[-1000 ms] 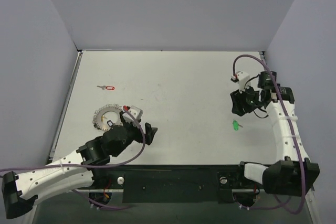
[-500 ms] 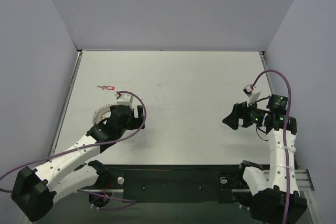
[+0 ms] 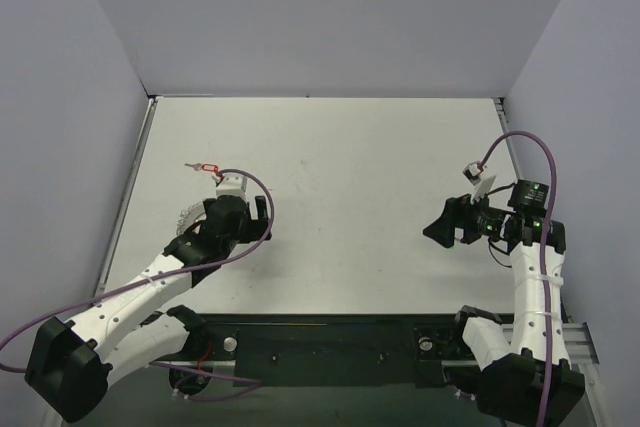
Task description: Put the keys on the keyring
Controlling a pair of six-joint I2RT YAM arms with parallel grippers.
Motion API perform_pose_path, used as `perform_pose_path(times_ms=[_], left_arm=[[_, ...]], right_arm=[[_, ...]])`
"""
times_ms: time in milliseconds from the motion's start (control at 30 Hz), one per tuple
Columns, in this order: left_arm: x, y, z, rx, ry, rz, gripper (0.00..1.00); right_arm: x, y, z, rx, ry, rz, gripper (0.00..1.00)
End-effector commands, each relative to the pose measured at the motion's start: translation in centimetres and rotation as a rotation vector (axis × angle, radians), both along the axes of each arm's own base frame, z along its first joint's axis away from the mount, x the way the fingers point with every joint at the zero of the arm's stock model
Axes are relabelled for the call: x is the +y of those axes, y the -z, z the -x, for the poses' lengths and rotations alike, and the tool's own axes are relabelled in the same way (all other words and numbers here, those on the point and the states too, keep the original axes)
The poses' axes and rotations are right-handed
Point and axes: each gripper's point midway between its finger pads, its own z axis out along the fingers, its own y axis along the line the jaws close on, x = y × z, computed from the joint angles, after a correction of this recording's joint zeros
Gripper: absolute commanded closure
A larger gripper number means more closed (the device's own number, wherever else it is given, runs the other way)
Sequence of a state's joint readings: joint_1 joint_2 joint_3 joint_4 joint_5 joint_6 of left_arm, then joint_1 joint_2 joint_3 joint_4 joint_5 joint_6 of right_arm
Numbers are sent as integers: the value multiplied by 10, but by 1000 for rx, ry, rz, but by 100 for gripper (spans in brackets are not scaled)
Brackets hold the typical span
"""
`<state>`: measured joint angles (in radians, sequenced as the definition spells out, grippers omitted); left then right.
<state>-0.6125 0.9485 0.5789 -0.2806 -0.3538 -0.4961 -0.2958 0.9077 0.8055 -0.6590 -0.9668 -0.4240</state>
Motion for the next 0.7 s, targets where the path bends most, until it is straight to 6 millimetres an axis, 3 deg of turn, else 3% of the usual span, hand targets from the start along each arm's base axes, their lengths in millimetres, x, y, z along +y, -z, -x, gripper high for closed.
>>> perform_pose_path(times_ms=[0,367,667], left_arm=[[-7,-12,-8,-36,-7,50,3],[-7,-6,-4,15,-35,121,3],[18,16,-13,73,-185,38,3]], right_arm=[[4,-13,0,-39,-30,-22,25],[3,-17,2,-62,-25,-41,26],[6,-18,6,-73,-40,-54,26]])
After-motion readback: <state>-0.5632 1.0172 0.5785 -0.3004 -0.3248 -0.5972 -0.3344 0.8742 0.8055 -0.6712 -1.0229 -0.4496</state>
